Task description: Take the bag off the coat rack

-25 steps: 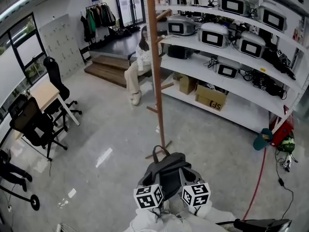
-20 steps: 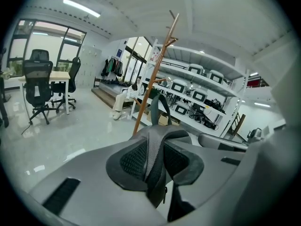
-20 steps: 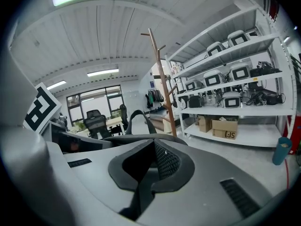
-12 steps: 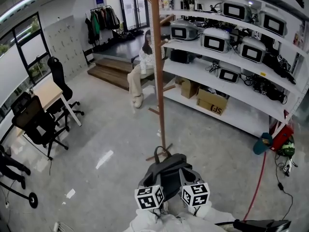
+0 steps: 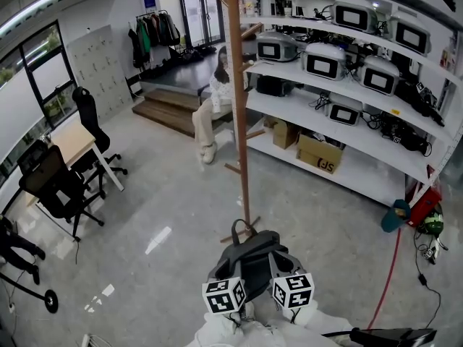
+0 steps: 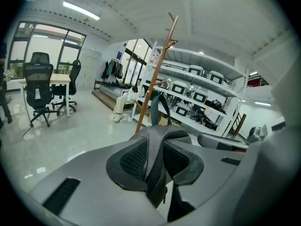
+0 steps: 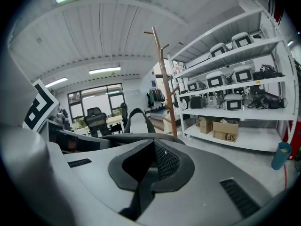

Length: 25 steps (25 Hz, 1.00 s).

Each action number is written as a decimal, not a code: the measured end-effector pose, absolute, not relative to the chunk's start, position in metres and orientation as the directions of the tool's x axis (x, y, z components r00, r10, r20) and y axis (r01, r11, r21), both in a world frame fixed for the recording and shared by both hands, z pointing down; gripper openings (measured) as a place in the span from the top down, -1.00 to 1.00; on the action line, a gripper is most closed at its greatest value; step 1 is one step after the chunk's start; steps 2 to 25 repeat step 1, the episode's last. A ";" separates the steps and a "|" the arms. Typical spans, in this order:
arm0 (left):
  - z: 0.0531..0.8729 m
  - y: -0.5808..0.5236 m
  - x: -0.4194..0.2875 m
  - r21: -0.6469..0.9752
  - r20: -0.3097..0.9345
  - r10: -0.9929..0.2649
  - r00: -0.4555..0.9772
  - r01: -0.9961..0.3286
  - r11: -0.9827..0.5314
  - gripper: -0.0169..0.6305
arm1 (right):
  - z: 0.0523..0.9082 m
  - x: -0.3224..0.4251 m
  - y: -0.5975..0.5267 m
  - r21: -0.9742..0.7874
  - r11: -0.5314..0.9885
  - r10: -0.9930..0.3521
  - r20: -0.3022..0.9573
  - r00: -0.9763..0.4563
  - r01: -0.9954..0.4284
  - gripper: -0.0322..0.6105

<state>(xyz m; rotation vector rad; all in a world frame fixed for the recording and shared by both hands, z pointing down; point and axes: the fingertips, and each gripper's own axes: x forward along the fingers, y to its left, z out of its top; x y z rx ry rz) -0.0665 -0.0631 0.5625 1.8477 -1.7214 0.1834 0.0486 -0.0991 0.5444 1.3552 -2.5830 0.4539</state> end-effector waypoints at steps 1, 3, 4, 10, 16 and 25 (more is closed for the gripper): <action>0.562 -0.063 -0.067 0.329 0.486 -0.861 0.150 -0.944 0.022 0.69 | 0.544 0.048 -0.100 -0.179 0.536 -0.767 0.305 -0.565 -0.825 0.87; 0.562 -0.063 -0.067 0.329 0.486 -0.861 0.150 -0.944 0.022 0.69 | 0.544 0.048 -0.100 -0.179 0.536 -0.767 0.305 -0.565 -0.825 0.87; 0.562 -0.063 -0.067 0.329 0.486 -0.861 0.150 -0.944 0.022 0.69 | 0.544 0.048 -0.100 -0.179 0.536 -0.767 0.305 -0.565 -0.825 0.87; 0.562 -0.063 -0.067 0.329 0.486 -0.861 0.150 -0.944 0.022 0.69 | 0.544 0.048 -0.100 -0.179 0.536 -0.767 0.305 -0.565 -0.825 0.87; 0.562 -0.063 -0.067 0.329 0.486 -0.861 0.150 -0.944 0.022 0.69 | 0.544 0.048 -0.100 -0.179 0.536 -0.767 0.305 -0.565 -0.825 0.87; 0.562 -0.063 -0.067 0.329 0.486 -0.861 0.150 -0.944 0.022 0.69 | 0.544 0.048 -0.100 -0.179 0.536 -0.767 0.305 -0.565 -0.825 0.87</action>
